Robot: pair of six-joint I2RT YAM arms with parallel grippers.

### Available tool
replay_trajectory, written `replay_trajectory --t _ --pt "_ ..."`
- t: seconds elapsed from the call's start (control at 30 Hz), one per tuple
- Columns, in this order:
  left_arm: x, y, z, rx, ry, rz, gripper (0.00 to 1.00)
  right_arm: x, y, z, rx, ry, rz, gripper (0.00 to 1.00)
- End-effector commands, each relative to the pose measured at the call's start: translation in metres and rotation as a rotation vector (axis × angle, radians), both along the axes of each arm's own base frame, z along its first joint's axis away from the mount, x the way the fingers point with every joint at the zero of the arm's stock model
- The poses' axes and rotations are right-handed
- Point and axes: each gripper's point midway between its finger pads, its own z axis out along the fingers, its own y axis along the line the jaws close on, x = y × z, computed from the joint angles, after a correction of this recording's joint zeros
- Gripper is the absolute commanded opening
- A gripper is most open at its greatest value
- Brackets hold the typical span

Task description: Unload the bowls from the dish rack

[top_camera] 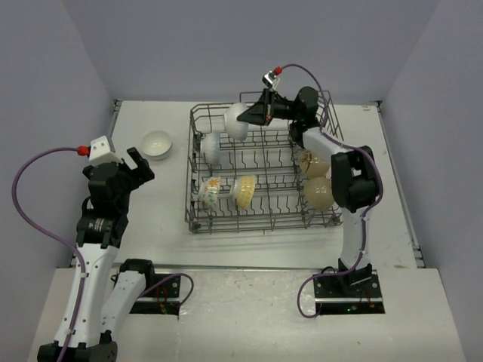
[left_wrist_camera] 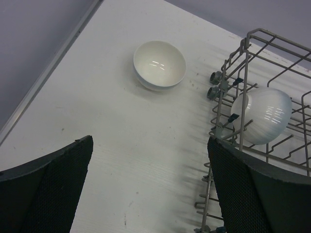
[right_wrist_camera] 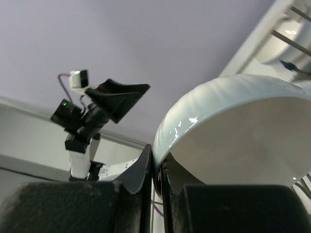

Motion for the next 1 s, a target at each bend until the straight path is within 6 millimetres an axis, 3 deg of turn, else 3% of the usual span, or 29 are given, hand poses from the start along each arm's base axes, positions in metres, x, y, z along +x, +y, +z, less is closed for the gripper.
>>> replay_trajectory --t 0.0,0.13,0.2,0.23,0.27,0.3,0.33,0.37,0.4,0.43,0.47,0.5,0.53,0.6,0.63,0.67,0.73,0.77,0.97 --pt "0.003 0.002 0.011 0.026 -0.037 0.006 1.00 -0.031 -0.021 0.100 0.106 -0.307 0.033 0.00" --pt "0.008 0.000 0.017 0.014 -0.025 -0.001 1.00 -0.049 -0.027 0.114 0.109 -0.384 0.064 0.00" --pt "0.011 -0.007 0.039 -0.005 -0.046 -0.032 1.00 -0.072 -0.033 0.128 0.088 -0.480 0.107 0.00" --pt "0.018 -0.011 0.034 -0.020 0.005 -0.046 1.00 -0.076 -0.035 0.118 0.062 -0.524 0.104 0.00" --pt "0.022 -0.020 0.062 -0.041 -0.034 -0.093 1.00 -0.098 -0.040 0.141 0.058 -0.609 0.096 0.00" --pt "0.028 -0.026 0.072 -0.054 -0.033 -0.123 1.00 -0.101 -0.041 0.125 -0.019 -0.450 0.077 0.00" --pt "0.044 -0.034 0.068 -0.066 0.017 -0.159 1.00 -0.095 -0.041 0.121 -0.087 -0.736 -0.001 0.00" --pt "0.045 -0.048 0.099 -0.088 -0.020 -0.233 1.00 -0.104 -0.032 0.117 -0.184 -0.787 -0.040 0.00" --pt "0.051 -0.056 0.110 -0.101 -0.022 -0.268 1.00 -0.107 -0.040 0.101 -0.408 -0.793 -0.151 0.00" --pt "0.060 -0.070 0.131 -0.117 -0.032 -0.330 1.00 -0.124 -0.023 0.096 -0.499 -1.034 -0.104 0.00" --pt "0.062 -0.090 0.139 -0.121 -0.028 -0.389 1.00 -0.132 -0.025 0.088 -0.594 -1.089 -0.111 0.00" --pt "0.075 -0.105 0.138 -0.117 0.005 -0.421 1.00 -0.130 -0.044 0.077 -0.777 -1.174 -0.180 0.00" --pt "0.067 -0.133 0.165 -0.107 -0.023 -0.495 1.00 -0.152 -0.033 0.072 -0.802 -1.241 -0.145 0.00" --pt "0.066 -0.166 0.175 -0.104 -0.014 -0.584 1.00 -0.167 -0.039 0.065 -0.863 -1.331 -0.149 0.00" --pt "0.071 -0.185 0.171 -0.103 0.013 -0.635 1.00 -0.173 -0.049 0.061 -0.901 -1.392 -0.162 0.00" --pt "0.060 -0.207 0.183 -0.112 -0.002 -0.710 1.00 -0.185 -0.044 0.060 -0.889 -1.435 -0.138 0.00" --pt "0.057 -0.231 0.181 -0.112 0.014 -0.776 1.00 -0.194 -0.048 0.051 -0.934 -1.504 -0.129 0.00" --pt "0.046 -0.251 0.183 -0.119 0.014 -0.852 1.00 -0.204 -0.047 0.056 -0.921 -1.542 -0.132 0.00" --pt "0.025 -0.284 0.135 -0.037 0.143 -0.922 1.00 -0.212 -0.055 0.051 -1.013 -1.591 -0.128 0.00"
